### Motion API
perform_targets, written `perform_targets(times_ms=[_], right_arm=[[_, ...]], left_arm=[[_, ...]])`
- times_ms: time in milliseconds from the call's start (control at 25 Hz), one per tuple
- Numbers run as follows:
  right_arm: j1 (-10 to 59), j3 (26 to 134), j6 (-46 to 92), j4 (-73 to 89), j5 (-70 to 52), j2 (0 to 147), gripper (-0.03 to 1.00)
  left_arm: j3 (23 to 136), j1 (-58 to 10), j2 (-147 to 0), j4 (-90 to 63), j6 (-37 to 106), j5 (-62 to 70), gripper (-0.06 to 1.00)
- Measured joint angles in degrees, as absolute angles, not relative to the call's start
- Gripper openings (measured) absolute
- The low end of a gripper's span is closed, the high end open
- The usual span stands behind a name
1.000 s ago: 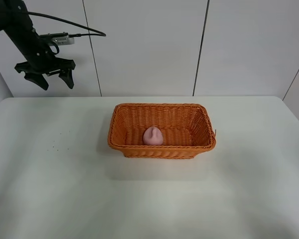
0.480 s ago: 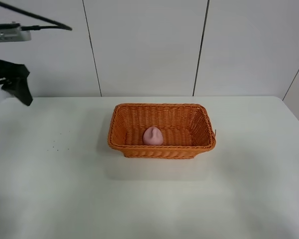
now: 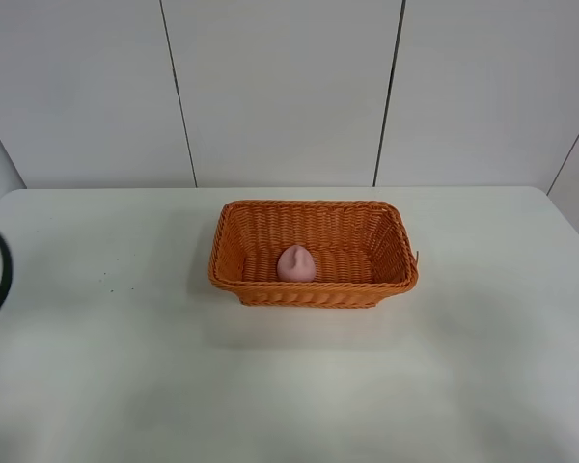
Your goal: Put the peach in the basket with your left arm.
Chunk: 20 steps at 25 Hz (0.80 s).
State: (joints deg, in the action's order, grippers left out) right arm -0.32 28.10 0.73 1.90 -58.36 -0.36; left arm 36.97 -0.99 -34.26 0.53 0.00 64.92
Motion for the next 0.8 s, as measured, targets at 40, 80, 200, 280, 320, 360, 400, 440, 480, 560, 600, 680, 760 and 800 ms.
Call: perform_targets(times_ms=[40, 80, 200, 280, 320, 360, 400, 440, 480, 560, 600, 680, 760, 800], right_arm=[[-0.3, 28.1, 0.7, 1.9, -58.4, -0.4, 0.69], [-0.3, 28.1, 0.7, 1.9, -58.4, -0.4, 0.69], [-0.3, 28.1, 0.7, 1.9, -58.4, -0.4, 0.69], [-0.3, 28.1, 0.7, 1.9, -58.4, -0.4, 0.69], [-0.3, 28.1, 0.7, 1.9, -58.4, -0.4, 0.69], [-0.3, 28.1, 0.7, 1.9, -58.4, -0.4, 0.69], [-0.3, 28.1, 0.7, 1.9, -58.4, -0.4, 0.69], [-0.3, 28.1, 0.7, 1.9, -58.4, -0.4, 0.69], [-0.3, 28.1, 0.7, 1.9, -58.4, -0.4, 0.69], [-0.3, 28.1, 0.7, 1.9, -58.4, -0.4, 0.69], [-0.3, 28.1, 0.7, 1.9, -58.4, -0.4, 0.69], [-0.3, 28.1, 0.7, 1.9, -58.4, -0.4, 0.69], [-0.3, 28.1, 0.7, 1.9, -58.4, -0.4, 0.69], [-0.3, 28.1, 0.7, 1.9, -58.4, -0.4, 0.69]], left_arm=[[34.8, -1.0, -30.5, 0.5, 0.0, 64.2, 0.79], [32.8, -1.0, -27.5, 0.5, 0.0, 63.5, 0.79], [29.3, -1.0, -18.0, 0.5, 0.0, 61.8, 0.79], [28.8, -1.0, -13.2, 0.5, 0.0, 61.2, 0.79], [28.8, -1.0, -11.1, 0.5, 0.0, 61.2, 0.78], [28.8, -1.0, -9.4, 0.5, 0.0, 61.0, 0.78], [28.8, -1.0, -7.5, 0.5, 0.0, 60.8, 0.78], [28.8, -1.0, -5.8, 0.5, 0.0, 60.8, 0.78], [28.8, -1.0, -4.3, 0.5, 0.0, 60.8, 0.78], [28.8, -1.0, -1.9, 0.5, 0.0, 60.8, 0.78], [28.8, -1.0, -0.8, 0.5, 0.0, 60.8, 0.78], [28.8, -1.0, 0.2, 0.5, 0.0, 60.8, 0.78], [28.8, -1.0, 0.2, 0.5, 0.0, 60.8, 0.78], [28.8, -1.0, 0.2, 0.5, 0.0, 60.8, 0.78]])
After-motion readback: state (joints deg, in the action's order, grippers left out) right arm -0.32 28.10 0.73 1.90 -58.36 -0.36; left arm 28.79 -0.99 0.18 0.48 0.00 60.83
